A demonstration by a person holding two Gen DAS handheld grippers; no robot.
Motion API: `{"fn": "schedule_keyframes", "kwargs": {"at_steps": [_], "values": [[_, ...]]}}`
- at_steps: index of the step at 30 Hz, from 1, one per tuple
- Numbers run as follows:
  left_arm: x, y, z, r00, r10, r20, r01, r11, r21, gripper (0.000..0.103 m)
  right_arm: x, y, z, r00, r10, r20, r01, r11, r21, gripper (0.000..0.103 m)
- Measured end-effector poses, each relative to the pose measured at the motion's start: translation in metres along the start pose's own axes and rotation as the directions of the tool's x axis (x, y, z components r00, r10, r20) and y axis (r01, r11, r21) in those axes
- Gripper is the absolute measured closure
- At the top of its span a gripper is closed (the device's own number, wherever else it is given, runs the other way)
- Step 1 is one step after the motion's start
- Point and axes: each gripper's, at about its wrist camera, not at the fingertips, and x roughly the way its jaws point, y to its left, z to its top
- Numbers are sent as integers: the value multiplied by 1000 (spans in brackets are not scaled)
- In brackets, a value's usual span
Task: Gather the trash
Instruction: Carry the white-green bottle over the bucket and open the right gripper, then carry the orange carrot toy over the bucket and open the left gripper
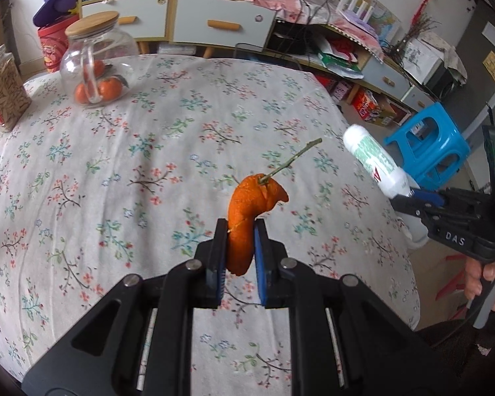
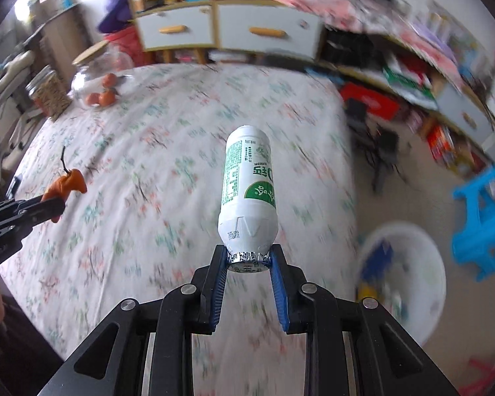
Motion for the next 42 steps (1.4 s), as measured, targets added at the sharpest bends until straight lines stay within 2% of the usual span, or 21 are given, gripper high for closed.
{"fn": "schedule_keyframes", "kwargs": {"at_steps": [3, 10, 16, 21, 22, 24, 25, 26, 33, 37, 42], "values": [[2, -14, -3, 999, -29, -18, 29, 999, 17, 87, -11, -27, -20, 1000, 22, 10, -23, 996, 83, 76], [15, -55, -8, 997, -63, -49, 66, 995, 74, 87, -15, -111, -59, 997, -75, 1, 72, 954, 291, 76], [31, -84, -10, 994, -73, -77, 80, 991, 106, 87, -16, -157, -77, 995, -96, 9, 85, 918, 387, 76], [40, -103, -13, 993, -79, -90, 90, 989, 117, 87, -10, -180, -85, 996, -89, 25, 71, 907, 414, 76], [42, -108, -14, 992, -82, -92, 93, 988, 122, 87, -8, -188, -87, 997, -69, 28, 50, 897, 438, 75], [44, -116, -15, 992, -85, -95, 97, 987, 128, 87, -8, -199, -94, 999, -40, 24, 23, 878, 478, 63], [46, -121, -15, 992, -86, -98, 98, 986, 134, 87, -9, -203, -98, 999, -34, 28, 16, 870, 493, 52], [47, -125, -15, 991, -85, -99, 98, 985, 140, 87, -11, -205, -101, 999, -34, 29, 15, 865, 501, 47], [53, -170, -7, 990, -107, -88, 123, 971, 206, 87, -26, -224, -129, 999, -41, 28, 20, 848, 530, 43], [70, -204, -8, 986, -120, -115, 147, 954, 262, 86, -34, -244, -148, 998, -55, 25, 32, 822, 568, 42], [100, -235, -10, 976, -138, -171, 183, 942, 280, 86, -41, -265, -163, 997, -70, 25, 40, 792, 609, 42]]}}
